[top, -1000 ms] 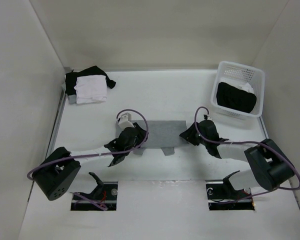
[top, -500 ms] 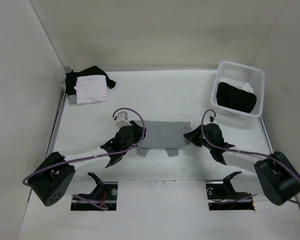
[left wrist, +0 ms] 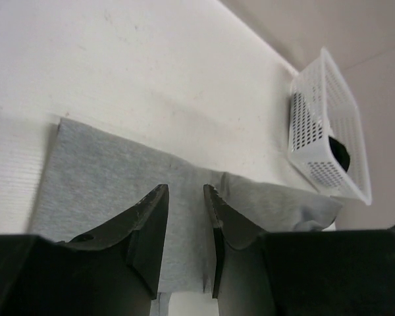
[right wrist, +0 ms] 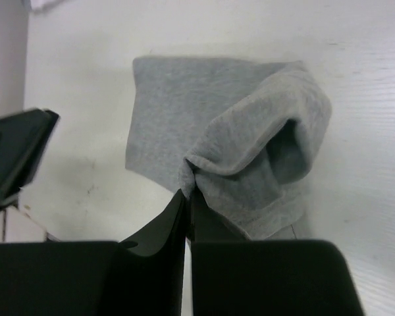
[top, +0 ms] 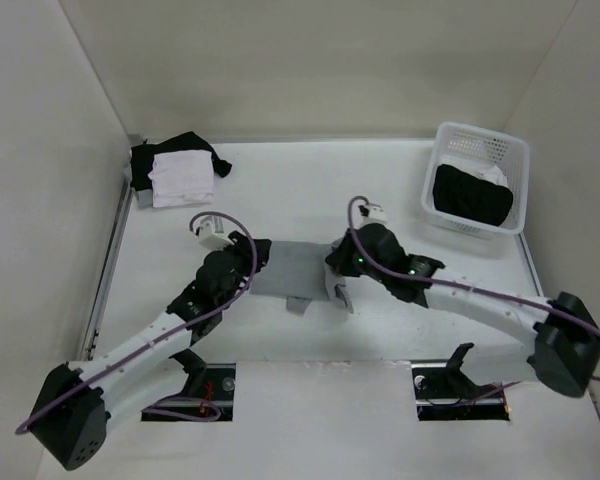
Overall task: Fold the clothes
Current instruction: Fold the tank top
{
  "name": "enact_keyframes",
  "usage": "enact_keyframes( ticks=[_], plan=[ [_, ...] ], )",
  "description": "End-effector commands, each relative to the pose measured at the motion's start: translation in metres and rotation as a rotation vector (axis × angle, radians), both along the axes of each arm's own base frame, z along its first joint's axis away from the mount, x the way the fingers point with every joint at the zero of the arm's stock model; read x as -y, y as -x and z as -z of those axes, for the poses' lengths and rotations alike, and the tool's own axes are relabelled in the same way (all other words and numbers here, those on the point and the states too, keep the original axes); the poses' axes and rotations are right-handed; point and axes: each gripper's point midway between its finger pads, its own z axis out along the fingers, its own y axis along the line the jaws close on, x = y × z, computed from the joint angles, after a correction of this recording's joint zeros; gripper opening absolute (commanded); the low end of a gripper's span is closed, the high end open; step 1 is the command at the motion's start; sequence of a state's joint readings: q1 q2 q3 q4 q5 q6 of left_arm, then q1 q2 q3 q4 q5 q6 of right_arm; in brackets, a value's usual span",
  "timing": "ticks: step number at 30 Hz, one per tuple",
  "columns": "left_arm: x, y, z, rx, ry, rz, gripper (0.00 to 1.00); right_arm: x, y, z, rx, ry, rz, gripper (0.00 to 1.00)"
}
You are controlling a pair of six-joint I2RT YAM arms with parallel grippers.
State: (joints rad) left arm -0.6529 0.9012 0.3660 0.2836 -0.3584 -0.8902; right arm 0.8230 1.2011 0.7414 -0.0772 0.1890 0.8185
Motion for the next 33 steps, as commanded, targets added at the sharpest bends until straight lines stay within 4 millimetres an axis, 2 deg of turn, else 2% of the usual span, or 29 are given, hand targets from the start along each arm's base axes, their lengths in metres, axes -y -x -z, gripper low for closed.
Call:
enact_keyframes(
  ticks=[1, 3, 6, 10, 12, 14, 16, 18, 20, 23, 25, 26, 28, 29, 31, 33],
  plan=[
    [-0.023, 0.001, -0.022, 0.051, 0.003, -0.048, 0.27, -0.038, -0.01, -0.006, 0.025, 0.106, -0.062, 0.04],
    [-0.034, 0.003, -0.027, 0.061, 0.004, -0.069, 0.27, -0.073, -0.013, -0.005, 0.016, 0.132, -0.122, 0.04],
    [-0.049, 0.005, -0.033, 0.072, 0.007, -0.094, 0.27, -0.121, -0.019, 0.009, -0.014, 0.181, -0.187, 0.04],
    [-0.062, 0.005, -0.037, 0.084, 0.022, -0.117, 0.27, -0.169, -0.028, 0.032, -0.054, 0.219, -0.235, 0.07],
    [-0.07, 0.005, -0.04, 0.092, 0.029, -0.131, 0.27, -0.192, -0.031, 0.04, -0.061, 0.214, -0.249, 0.16],
    [-0.079, 0.005, -0.042, 0.099, 0.031, -0.154, 0.28, -0.209, -0.031, 0.042, -0.074, 0.181, -0.26, 0.21],
    [-0.089, 0.004, -0.043, 0.103, 0.033, -0.184, 0.28, -0.225, -0.031, 0.033, -0.079, 0.118, -0.278, 0.28],
    [-0.097, 0.003, -0.044, 0.103, 0.033, -0.206, 0.28, -0.238, -0.025, 0.015, -0.062, 0.049, -0.317, 0.45],
    [-0.103, 0.001, -0.044, 0.098, 0.033, -0.22, 0.29, -0.239, -0.017, -0.007, -0.022, -0.009, -0.351, 0.59],
    [-0.101, -0.003, -0.037, 0.07, 0.035, -0.209, 0.29, -0.219, -0.008, -0.034, 0.032, -0.064, -0.348, 0.61],
    [-0.09, -0.006, -0.027, 0.038, 0.033, -0.178, 0.29, -0.196, -0.012, -0.042, 0.07, -0.09, -0.311, 0.48],
    [-0.078, -0.007, -0.021, 0.02, 0.029, -0.139, 0.29, -0.182, -0.02, -0.038, 0.077, -0.087, -0.288, 0.35],
    [-0.055, -0.008, -0.014, 0.01, 0.021, -0.081, 0.29, -0.168, -0.032, -0.023, 0.05, -0.062, -0.266, 0.11],
    [-0.046, -0.008, -0.011, 0.009, 0.017, -0.062, 0.29, -0.165, -0.035, -0.015, 0.034, -0.043, -0.267, 0.06],
    [-0.025, -0.005, -0.006, 0.008, 0.013, -0.018, 0.29, -0.161, -0.044, 0.004, 0.011, 0.01, -0.271, 0.04],
    [-0.008, -0.003, 0.006, -0.005, 0.001, 0.006, 0.29, -0.159, -0.051, 0.014, 0.012, 0.032, -0.261, 0.1]
  ],
)
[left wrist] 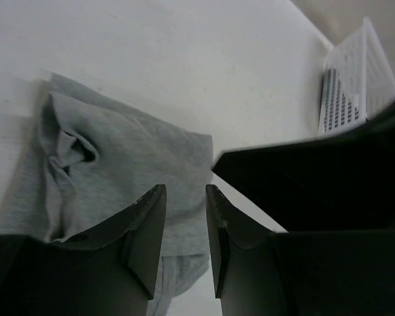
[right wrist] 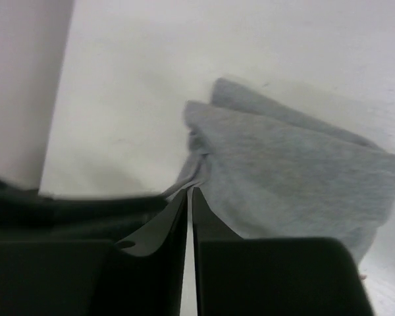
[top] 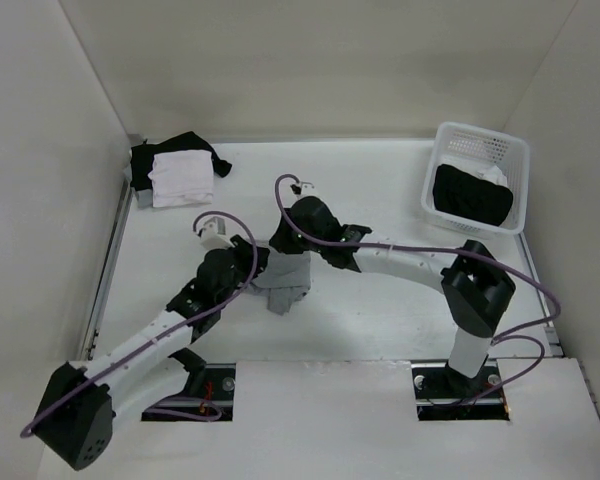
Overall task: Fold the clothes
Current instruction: Fold the tank top
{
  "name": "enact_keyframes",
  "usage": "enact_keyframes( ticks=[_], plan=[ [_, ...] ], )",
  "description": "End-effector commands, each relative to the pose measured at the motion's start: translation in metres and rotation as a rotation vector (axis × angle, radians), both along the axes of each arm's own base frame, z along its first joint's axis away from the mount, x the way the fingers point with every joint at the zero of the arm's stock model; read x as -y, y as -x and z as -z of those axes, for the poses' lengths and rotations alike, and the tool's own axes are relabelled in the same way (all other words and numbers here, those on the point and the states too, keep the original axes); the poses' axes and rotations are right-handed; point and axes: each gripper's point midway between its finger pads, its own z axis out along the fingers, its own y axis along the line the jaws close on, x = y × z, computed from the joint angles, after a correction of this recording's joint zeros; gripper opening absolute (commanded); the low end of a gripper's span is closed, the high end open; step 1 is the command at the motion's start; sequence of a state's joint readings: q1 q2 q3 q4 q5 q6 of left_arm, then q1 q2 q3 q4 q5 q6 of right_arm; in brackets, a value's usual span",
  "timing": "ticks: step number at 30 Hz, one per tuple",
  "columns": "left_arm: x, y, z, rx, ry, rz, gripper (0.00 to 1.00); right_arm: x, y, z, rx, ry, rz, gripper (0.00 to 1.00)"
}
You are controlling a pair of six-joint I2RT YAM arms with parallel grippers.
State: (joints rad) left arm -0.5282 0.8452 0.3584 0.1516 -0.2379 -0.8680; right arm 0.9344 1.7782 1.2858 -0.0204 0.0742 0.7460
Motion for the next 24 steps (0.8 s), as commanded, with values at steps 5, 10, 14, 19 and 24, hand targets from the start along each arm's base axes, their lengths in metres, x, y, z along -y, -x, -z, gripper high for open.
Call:
enact_keyframes(
  ticks=[5, 10, 14, 19, 24],
  plan=[
    [0.025, -0.009, 0.048, -0.044, -0.036, 0.004, 0.28, 0.01, -0.031, 0.049, -0.025, 0.068, 0.033, 0.13],
    [-0.009, 0.001, 0.1, -0.161, -0.091, -0.088, 0.27, 0.026, -0.048, 0.085, -0.079, 0.107, 0.077, 0.13],
    [-0.027, 0.01, 0.115, -0.21, -0.075, -0.147, 0.27, 0.043, -0.059, 0.099, -0.102, 0.123, 0.122, 0.13],
    [-0.043, 0.025, 0.12, -0.306, 0.014, -0.247, 0.29, 0.063, -0.072, 0.106, -0.129, 0.132, 0.151, 0.13],
    [-0.058, 0.028, 0.078, -0.171, 0.183, -0.311, 0.38, 0.076, -0.074, 0.113, -0.142, 0.148, 0.18, 0.13]
  ],
)
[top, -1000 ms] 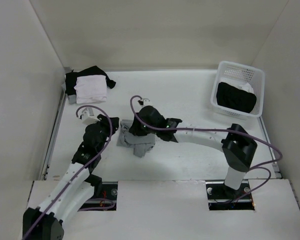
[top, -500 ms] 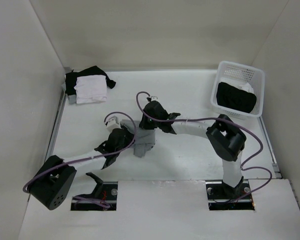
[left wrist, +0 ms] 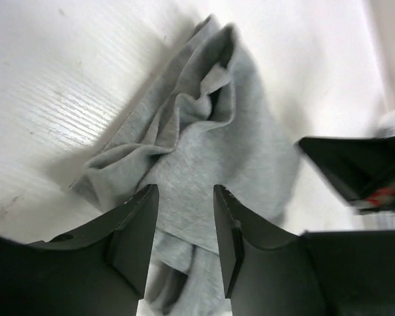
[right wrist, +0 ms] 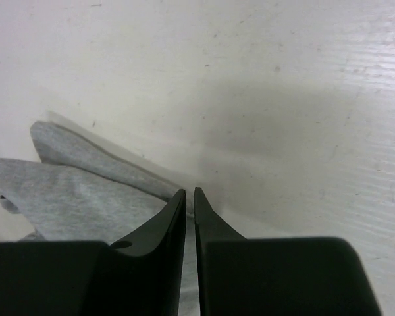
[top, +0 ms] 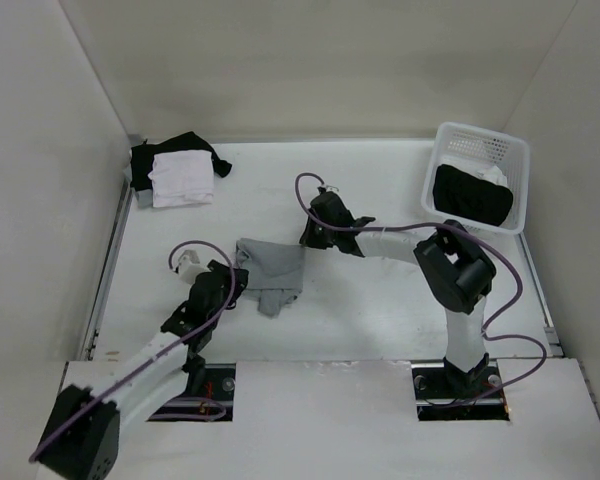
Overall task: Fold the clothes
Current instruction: Fold the tank top
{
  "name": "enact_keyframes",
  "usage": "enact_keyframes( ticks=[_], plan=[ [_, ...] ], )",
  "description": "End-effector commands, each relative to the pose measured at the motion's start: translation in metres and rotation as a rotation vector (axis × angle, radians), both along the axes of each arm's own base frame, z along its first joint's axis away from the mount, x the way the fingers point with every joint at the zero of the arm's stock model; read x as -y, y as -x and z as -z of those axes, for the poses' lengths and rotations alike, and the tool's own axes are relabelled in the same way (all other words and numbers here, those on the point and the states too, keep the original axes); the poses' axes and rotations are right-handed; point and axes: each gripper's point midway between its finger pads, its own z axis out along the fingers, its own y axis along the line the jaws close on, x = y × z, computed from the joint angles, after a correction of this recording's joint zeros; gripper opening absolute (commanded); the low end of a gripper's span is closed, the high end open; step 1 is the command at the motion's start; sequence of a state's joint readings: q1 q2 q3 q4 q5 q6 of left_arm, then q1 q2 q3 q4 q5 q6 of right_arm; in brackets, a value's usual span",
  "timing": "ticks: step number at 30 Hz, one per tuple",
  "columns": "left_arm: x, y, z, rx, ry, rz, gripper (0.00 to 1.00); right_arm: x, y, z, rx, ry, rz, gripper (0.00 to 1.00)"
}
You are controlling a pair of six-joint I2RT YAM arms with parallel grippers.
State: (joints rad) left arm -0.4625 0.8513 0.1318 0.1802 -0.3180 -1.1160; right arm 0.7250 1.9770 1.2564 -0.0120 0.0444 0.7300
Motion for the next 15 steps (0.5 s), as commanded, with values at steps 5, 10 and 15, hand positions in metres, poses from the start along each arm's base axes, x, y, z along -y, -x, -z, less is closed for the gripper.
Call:
enact_keyframes(
  ticks=[5, 10, 15],
  plan=[
    [-0.024, -0.001, -0.052, 0.107, -0.012, -0.083, 0.41, 0.003, 0.006, -0.035, 0.103, -0.025, -0.029, 0.34],
    [-0.022, 0.0, -0.024, -0.052, -0.151, -0.029, 0.31, 0.013, 0.022, -0.022, 0.084, 0.005, -0.044, 0.5],
    [-0.021, 0.0, -0.015, -0.106, -0.253, -0.012, 0.27, 0.01, 0.032, -0.021, 0.069, -0.028, -0.074, 0.5]
  ],
)
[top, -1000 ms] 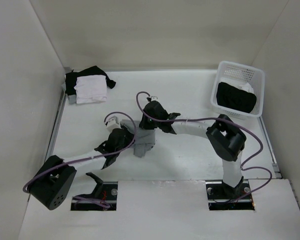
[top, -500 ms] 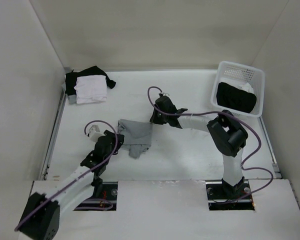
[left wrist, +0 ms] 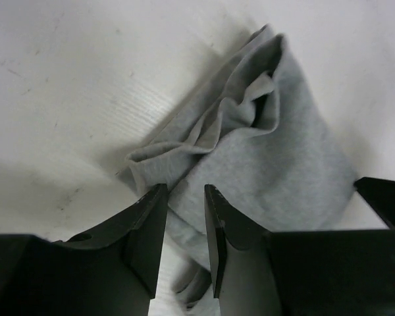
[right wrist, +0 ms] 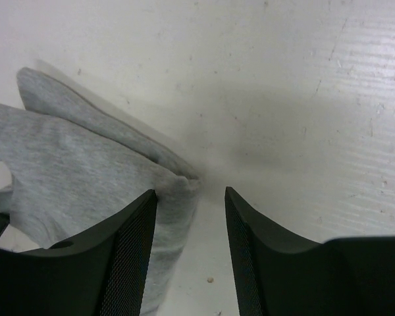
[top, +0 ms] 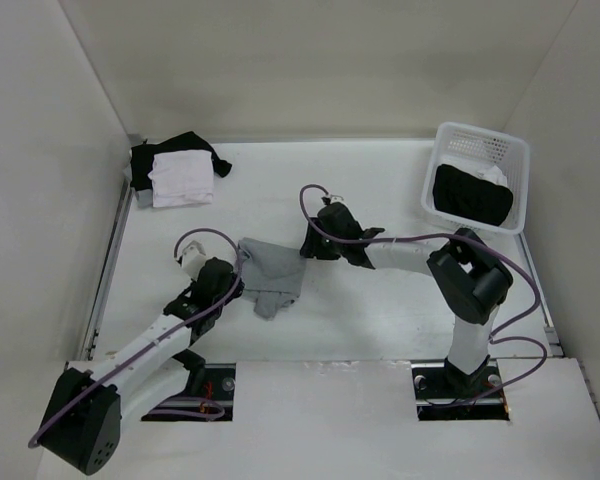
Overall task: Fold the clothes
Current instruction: Fold the tank top
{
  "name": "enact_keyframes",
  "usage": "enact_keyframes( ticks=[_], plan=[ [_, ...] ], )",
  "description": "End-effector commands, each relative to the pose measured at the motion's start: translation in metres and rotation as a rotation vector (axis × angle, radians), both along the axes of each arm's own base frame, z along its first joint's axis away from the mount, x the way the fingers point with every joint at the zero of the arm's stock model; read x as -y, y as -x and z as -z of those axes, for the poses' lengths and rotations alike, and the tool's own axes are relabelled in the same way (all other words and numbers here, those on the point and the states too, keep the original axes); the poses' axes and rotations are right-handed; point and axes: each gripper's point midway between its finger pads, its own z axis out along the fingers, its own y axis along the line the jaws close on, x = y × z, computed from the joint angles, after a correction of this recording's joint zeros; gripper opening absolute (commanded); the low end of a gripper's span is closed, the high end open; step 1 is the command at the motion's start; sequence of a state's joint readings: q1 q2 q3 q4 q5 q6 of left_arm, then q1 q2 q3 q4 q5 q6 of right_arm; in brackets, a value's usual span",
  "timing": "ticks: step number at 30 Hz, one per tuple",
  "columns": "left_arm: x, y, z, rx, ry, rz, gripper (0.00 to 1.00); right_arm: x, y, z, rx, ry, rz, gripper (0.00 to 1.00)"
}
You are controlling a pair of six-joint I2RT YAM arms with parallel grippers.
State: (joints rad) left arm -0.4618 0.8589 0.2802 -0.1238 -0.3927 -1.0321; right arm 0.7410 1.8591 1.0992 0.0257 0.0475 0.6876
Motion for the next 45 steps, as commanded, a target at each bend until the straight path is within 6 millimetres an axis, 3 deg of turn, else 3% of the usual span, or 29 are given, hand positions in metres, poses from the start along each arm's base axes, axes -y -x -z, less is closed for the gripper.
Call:
enact_keyframes(
  ticks=[1, 6, 11, 14, 17, 24, 27, 31, 34, 36, 40, 43, 45],
  plan=[
    [0.001, -0.006, -0.014, 0.02, -0.089, 0.02, 0.27, -0.01, 0.003, -0.022, 0.049, -0.063, -0.043, 0.51],
    [0.004, -0.005, 0.0, -0.04, -0.177, 0.051, 0.29, -0.021, 0.009, -0.015, -0.009, -0.123, -0.098, 0.48],
    [0.0, -0.005, 0.001, -0.038, -0.152, 0.014, 0.29, -0.013, 0.0, -0.014, -0.019, -0.171, -0.046, 0.13],
    [-0.004, -0.007, -0.003, -0.015, -0.144, -0.008, 0.3, 0.001, -0.007, -0.015, -0.009, -0.182, -0.007, 0.06],
    [-0.004, -0.012, -0.003, -0.001, -0.128, -0.012, 0.3, 0.007, -0.007, -0.014, -0.014, -0.179, -0.001, 0.06],
    [0.02, -0.025, -0.009, 0.064, -0.043, 0.076, 0.23, 0.005, -0.003, -0.008, -0.025, -0.168, -0.022, 0.08],
    [0.026, -0.018, -0.016, 0.087, -0.029, 0.107, 0.18, 0.005, -0.005, -0.008, -0.02, -0.166, -0.02, 0.08],
    [0.003, -0.001, -0.018, 0.063, -0.045, 0.017, 0.18, 0.004, -0.005, -0.008, -0.019, -0.168, -0.021, 0.09],
    [-0.015, 0.009, -0.022, 0.06, -0.068, -0.071, 0.25, 0.004, -0.005, -0.006, -0.023, -0.165, -0.019, 0.09],
    [-0.016, 0.009, -0.028, 0.084, -0.061, -0.081, 0.24, 0.004, -0.005, -0.007, -0.019, -0.166, -0.019, 0.09],
    [0.02, -0.002, -0.038, 0.126, -0.051, 0.053, 0.2, 0.004, -0.006, -0.007, -0.018, -0.165, -0.018, 0.1],
    [0.037, -0.008, -0.025, 0.101, -0.087, 0.114, 0.2, 0.004, -0.006, -0.007, -0.018, -0.165, -0.018, 0.1],
    [0.036, -0.01, -0.015, 0.073, -0.11, 0.117, 0.21, 0.004, -0.006, -0.007, -0.018, -0.165, -0.018, 0.1]
  ],
)
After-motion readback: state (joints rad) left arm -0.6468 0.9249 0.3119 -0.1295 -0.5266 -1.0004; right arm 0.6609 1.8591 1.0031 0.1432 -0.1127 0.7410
